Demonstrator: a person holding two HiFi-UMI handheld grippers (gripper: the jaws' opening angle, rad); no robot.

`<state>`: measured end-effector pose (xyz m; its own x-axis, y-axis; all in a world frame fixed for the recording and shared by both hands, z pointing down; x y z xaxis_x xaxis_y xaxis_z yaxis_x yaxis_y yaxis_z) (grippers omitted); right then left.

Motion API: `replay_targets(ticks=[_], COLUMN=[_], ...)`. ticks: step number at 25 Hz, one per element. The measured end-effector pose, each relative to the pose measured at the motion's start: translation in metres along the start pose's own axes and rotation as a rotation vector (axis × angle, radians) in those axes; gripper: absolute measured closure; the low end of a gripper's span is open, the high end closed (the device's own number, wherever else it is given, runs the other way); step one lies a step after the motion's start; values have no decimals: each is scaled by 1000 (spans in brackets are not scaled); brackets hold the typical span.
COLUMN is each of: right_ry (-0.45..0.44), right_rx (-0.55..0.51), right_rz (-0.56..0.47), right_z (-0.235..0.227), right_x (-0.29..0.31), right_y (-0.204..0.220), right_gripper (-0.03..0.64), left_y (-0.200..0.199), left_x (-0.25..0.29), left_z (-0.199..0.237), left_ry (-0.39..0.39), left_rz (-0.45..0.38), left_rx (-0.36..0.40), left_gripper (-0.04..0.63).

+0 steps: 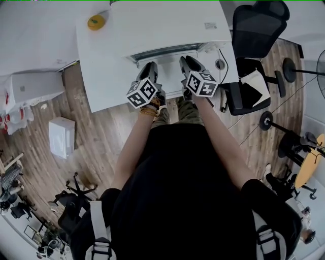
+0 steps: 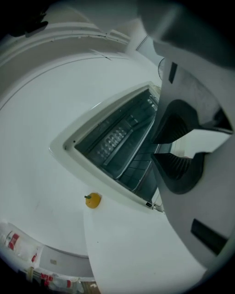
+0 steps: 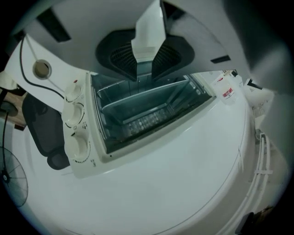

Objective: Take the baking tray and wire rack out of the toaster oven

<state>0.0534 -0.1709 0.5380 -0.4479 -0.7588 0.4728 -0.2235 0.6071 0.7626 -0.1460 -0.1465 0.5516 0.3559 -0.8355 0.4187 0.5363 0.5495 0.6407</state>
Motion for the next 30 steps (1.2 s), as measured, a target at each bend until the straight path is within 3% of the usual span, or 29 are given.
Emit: replay_targets(ticks=[3, 9, 16, 21, 30], right_ry=[-7, 4, 20, 13, 5], right_rx=[64, 165, 363, 461, 534], right_rz=[22, 35, 29, 15, 7], right_z=[-11, -35, -53, -59, -67], right_x=[14, 32, 52, 64, 82], right_y=[6, 10, 15, 16, 12], right_gripper=[520, 500, 499, 499, 499], left_y=[3, 11, 13, 9, 5], left_x=[11, 32, 52, 57, 73], left_z=[9, 19, 38, 44, 50], left_ry=[7, -22, -39, -49, -49], left_rz=[-18, -12, -37, -56, -45], left_rx=[-60, -179, -415, -461, -521], left_gripper=[512, 508, 486, 486, 486])
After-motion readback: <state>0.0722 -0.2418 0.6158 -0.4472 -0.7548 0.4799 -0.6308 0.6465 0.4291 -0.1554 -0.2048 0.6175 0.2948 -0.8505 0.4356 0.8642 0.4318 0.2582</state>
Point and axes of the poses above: the fingertips, and each gripper's own axes: x forward along the fingers, z to its left, y out of its underside, the point moved 7 cm from there along -x, backward along the fingers, and after that the axes turned 1 degree about -y, right-handed, at the moved point
